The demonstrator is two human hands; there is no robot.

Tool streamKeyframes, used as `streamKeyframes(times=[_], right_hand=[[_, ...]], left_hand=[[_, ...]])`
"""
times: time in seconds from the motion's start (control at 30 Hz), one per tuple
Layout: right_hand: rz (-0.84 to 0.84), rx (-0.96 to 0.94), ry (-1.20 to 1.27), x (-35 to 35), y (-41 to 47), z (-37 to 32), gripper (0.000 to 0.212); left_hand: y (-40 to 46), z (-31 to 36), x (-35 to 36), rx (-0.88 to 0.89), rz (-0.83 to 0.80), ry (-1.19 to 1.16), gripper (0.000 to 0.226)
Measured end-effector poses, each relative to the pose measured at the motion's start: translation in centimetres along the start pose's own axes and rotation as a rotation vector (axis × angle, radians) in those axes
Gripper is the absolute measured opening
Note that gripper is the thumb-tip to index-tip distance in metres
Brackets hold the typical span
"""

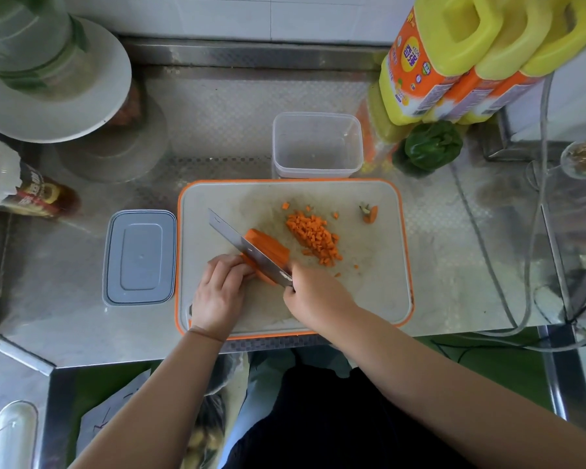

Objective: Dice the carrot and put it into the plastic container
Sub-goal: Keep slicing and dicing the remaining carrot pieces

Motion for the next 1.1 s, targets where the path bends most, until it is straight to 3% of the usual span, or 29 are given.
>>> streamKeyframes(times=[0.3, 1.1], right_hand=[[-0.012, -0.029, -0.112, -1.1, -1.0, -0.5, 0.009], [-0.118, 0.008, -0.23, -2.8, -0.2, -2.3, 0.022]], left_hand=[[0.0, 0.0, 0.0, -0.017, -0.003, 0.013, 0.018], [-0.1, -0.1, -0.1, -0.076, -0.014, 0.003, 0.014]])
Point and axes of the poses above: each hand's wrist, its own y-axis towards the middle knuckle, its own x-axis out of the palm, z = x × y, the point moved 1 cm from there along y, towards the middle knuckle, and after that the axes turned 12 degrees about -y, right-handed, at the moved point
